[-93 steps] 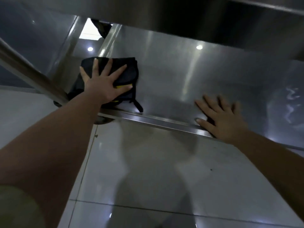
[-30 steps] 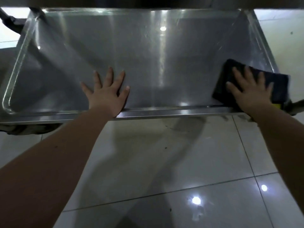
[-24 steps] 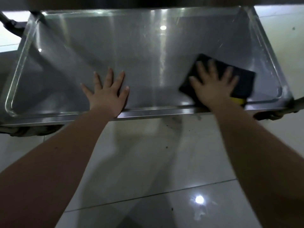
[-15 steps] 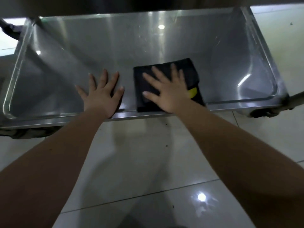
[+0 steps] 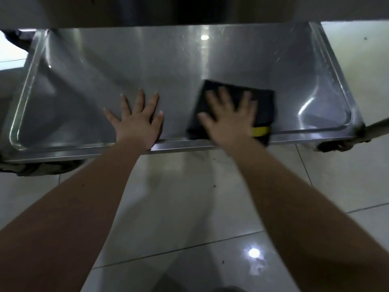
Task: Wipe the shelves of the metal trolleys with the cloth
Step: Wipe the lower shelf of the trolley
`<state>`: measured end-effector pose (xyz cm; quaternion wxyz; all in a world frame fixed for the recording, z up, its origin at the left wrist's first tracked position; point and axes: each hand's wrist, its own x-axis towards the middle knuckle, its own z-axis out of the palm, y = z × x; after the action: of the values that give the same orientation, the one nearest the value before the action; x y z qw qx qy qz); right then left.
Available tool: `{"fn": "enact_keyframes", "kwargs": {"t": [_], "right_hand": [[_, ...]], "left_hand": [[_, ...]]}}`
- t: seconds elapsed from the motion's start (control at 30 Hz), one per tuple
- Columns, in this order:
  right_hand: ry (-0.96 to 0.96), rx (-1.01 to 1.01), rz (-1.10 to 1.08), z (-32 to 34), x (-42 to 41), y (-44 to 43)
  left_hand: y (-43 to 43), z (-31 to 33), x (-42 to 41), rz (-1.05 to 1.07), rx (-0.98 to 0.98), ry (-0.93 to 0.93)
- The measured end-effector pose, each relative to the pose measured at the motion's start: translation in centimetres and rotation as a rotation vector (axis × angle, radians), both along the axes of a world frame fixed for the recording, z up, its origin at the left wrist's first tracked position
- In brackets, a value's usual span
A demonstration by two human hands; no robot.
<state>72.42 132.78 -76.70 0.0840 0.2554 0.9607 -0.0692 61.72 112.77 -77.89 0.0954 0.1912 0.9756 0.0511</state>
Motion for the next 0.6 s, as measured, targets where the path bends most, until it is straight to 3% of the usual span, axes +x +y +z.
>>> {"fn": "enact_keyframes", "kwargs": {"t": [0.13,0.23,0.27,0.4,0.6], "right_hand": [[-0.029,-0.163,0.320,0.7,-2.4,-10.5],[0.211,-0.270,0.139,1.9,-2.5,-7.3],[0.233,-0.236,0.062,2.0,-2.5,-5.4],[-0.027,-0.257,0.001,2.5,-3.0,-1.8],[0.158,-0.187,0.018,6.2,-1.3,-4.3]], "left_hand": [[-0.8,0.4,-0.2,0.108,0.290,-0.039],[-0.8,0.9,-0.7,0.139,0.413,0.002],[-0.6,1.3,-1.1,0.102,0.405,-0.009],[1.3,2.6,-2.3,-0.103,0.216,-0.025],[0.8,6.9,0.3,-0.120,0.040,0.091]]}}
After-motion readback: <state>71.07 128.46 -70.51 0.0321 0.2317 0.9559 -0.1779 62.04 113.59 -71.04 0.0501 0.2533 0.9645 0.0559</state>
